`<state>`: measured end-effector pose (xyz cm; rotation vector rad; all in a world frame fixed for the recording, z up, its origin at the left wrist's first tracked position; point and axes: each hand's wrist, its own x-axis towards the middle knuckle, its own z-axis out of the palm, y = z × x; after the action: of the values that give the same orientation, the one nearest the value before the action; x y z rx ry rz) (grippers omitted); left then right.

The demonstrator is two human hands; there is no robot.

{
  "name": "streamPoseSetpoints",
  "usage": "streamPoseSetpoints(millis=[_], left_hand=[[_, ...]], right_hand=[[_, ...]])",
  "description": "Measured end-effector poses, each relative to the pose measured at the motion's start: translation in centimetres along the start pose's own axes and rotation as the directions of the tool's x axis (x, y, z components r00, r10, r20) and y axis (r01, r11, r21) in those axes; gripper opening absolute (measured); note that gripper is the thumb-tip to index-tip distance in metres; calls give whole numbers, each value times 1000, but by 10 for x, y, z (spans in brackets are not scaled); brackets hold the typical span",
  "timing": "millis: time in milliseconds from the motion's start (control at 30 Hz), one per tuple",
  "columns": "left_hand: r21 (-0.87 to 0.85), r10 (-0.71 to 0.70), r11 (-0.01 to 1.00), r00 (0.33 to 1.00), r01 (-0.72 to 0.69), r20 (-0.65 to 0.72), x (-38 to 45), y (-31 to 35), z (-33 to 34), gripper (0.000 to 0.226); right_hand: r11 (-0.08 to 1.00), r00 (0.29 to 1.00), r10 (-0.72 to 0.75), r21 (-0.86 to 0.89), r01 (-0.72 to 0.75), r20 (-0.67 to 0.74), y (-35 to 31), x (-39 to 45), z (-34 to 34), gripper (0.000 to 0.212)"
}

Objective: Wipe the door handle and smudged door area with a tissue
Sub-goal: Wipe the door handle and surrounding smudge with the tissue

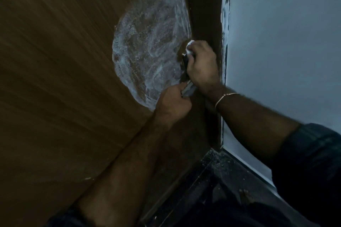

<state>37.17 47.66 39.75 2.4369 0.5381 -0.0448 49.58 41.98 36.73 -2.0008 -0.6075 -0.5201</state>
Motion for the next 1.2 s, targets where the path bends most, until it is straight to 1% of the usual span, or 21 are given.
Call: streamPoseSetpoints(millis=[33,100,133,167,267,367,467,567,667,733,767,800,833,867,900,933,967,1000,1033,1100,1200], left_hand=[[3,0,1000,1000,0,5,0,0,0,52],[4,1,1000,1000,-1,4,1,0,0,52],[-5,-2,1000,1000,2,0,1,0,0,51],[-18,-7,1000,1000,7,-2,1,0,0,51],[-23,-6,1000,1000,6,-5,0,-2,2,54],[10,9,1000,1000,-9,-8,3,-3,3,54],[10,-12,1000,1000,12,2,4,-3,4,54],[159,69,985,997,-65,-20,0,-3,8,60],[330,141,935,990,-131,-7,-5,-6,18,74],[450,182,877,983,-170,17,-10,-10,23,86],[490,186,853,982,-176,29,-12,-11,24,90],[519,188,836,981,-181,39,-14,-13,25,94],[539,195,821,980,-189,46,-14,-14,26,96],[551,204,811,978,-194,44,-15,-15,27,96],[559,210,806,977,-193,34,-15,-15,27,95],[565,214,802,976,-192,29,-14,-15,28,94],[573,217,797,976,-194,29,-14,-15,28,94],[584,221,787,975,-198,32,-14,-16,29,94],[598,226,776,973,-203,38,-14,-17,29,94],[612,233,761,971,-217,56,-14,-19,28,94],[611,242,752,966,-247,93,-12,-22,23,92]], right_hand=[[999,999,-31,-10,31,9,0,0,-2,24],[982,982,-181,-40,183,54,4,4,-9,24],[973,972,-221,-51,226,86,8,8,-13,24],[973,970,-214,-59,221,111,9,12,-17,26],[978,979,-167,-103,179,113,6,13,-17,25],[964,962,-224,-107,242,156,7,10,-16,25],[992,990,-95,-70,102,104,9,10,-17,29],[999,995,38,32,-41,89,2,-6,-12,35],[964,960,242,79,-254,138,2,-12,-13,37],[910,910,357,141,-390,213,6,-11,-13,37],[863,864,419,175,-475,280,9,-13,-12,38],[789,801,486,218,-574,349,10,-17,-11,43],[678,729,553,290,-675,405,13,-22,-13,49],[512,658,601,412,-753,454,18,-25,-13,53],[320,609,615,547,-773,501,23,-28,-13,52],[136,581,617,655,-743,531,28,-32,-11,48],[-1,567,615,720,-694,547,32,-37,-10,42],[-78,562,619,755,-652,549,34,-42,-6,37],[-101,560,624,767,-634,545,35,-48,1,34],[-85,535,666,765,-639,521,30,-56,17,35],[-167,434,774,810,-562,461,21,-53,31,37]])
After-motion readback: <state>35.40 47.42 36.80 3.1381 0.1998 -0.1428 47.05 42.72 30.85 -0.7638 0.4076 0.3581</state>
